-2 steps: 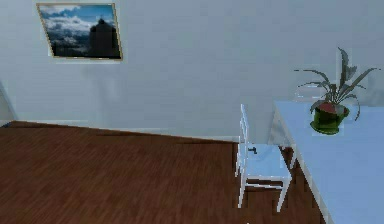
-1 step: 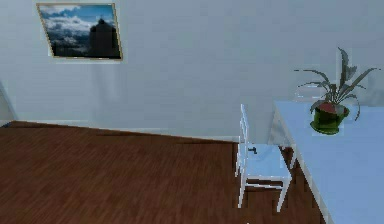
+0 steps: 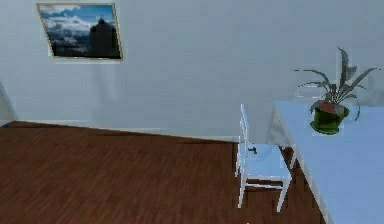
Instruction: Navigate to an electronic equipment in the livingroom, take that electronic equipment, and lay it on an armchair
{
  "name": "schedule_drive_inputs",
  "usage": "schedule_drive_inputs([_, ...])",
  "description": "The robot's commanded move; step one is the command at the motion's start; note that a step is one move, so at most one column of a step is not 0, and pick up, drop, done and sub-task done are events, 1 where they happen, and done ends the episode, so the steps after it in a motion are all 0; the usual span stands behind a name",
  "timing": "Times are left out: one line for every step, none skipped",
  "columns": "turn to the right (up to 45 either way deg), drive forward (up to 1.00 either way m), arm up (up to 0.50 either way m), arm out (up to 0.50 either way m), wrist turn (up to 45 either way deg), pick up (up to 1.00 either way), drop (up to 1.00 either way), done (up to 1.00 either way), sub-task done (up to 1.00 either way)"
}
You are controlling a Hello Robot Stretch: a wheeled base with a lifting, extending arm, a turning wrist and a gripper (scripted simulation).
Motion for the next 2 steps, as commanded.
schedule_drive_inputs([0.0, 0.00, 0.10, 0.00, 0.0, 0.00, 0.00, 0.00, 0.00])
schedule_drive_inputs([0.0, 0.00, 0.26, 0.00, 0.0, 0.00, 0.00, 0.00, 0.00])
